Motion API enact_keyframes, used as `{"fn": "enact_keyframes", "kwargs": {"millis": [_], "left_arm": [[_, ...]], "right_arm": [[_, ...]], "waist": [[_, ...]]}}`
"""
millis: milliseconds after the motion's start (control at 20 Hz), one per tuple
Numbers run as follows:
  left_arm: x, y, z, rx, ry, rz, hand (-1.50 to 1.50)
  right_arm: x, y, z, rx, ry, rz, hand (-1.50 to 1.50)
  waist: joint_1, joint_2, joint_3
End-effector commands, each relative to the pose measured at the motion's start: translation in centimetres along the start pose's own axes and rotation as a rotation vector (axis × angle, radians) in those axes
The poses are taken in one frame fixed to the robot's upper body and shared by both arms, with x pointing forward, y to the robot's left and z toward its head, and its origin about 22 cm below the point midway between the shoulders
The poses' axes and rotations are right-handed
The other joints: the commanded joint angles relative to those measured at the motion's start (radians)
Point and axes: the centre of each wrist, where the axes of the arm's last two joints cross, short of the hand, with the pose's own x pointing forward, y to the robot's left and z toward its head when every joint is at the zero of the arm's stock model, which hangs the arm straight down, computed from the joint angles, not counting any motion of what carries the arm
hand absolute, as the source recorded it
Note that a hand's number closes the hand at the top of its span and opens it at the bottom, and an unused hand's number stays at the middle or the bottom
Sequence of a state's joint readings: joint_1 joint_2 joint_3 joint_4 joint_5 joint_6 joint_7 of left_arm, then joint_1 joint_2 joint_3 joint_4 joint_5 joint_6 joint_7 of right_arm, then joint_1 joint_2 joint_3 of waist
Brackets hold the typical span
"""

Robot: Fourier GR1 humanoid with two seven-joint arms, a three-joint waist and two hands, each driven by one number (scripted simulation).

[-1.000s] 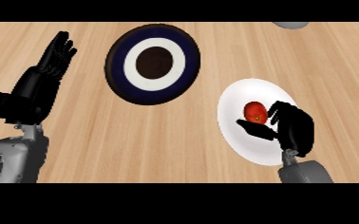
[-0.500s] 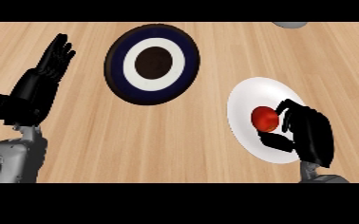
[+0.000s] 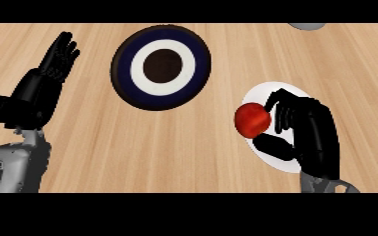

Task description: Pick the tomato from the plate and place it in the plate

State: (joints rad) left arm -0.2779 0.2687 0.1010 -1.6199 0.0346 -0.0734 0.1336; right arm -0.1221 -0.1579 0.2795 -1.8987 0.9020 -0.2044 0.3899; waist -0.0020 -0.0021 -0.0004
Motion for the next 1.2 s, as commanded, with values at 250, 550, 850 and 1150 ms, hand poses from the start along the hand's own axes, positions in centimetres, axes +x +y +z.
{"fn": "enact_keyframes", "kwargs": {"millis": [250,550,850,1150], "left_arm": [[-0.4,-0.2,0.9,-0.019,0.005,0.018,0.00],[-0.6,-0.4,0.3,-0.016,-0.004,0.000,0.00],[-0.2,0.5,-1.3,-0.033,-0.015,0.017,0.00],[1.3,-2.0,-1.4,-0.073,-0.047,0.015,0.00]], "right_arm": [[9.5,2.5,-4.7,0.028,-0.096,-0.058,1.50],[11.4,4.4,-9.8,0.090,-0.077,-0.133,1.50],[13.3,9.3,-12.2,0.115,-0.032,-0.115,1.50],[13.4,12.2,-14.8,0.080,0.027,-0.031,1.50]], "waist": [[0.015,0.002,0.000],[0.017,0.004,0.000],[0.030,0.008,0.000],[0.080,0.018,-0.001]]}}
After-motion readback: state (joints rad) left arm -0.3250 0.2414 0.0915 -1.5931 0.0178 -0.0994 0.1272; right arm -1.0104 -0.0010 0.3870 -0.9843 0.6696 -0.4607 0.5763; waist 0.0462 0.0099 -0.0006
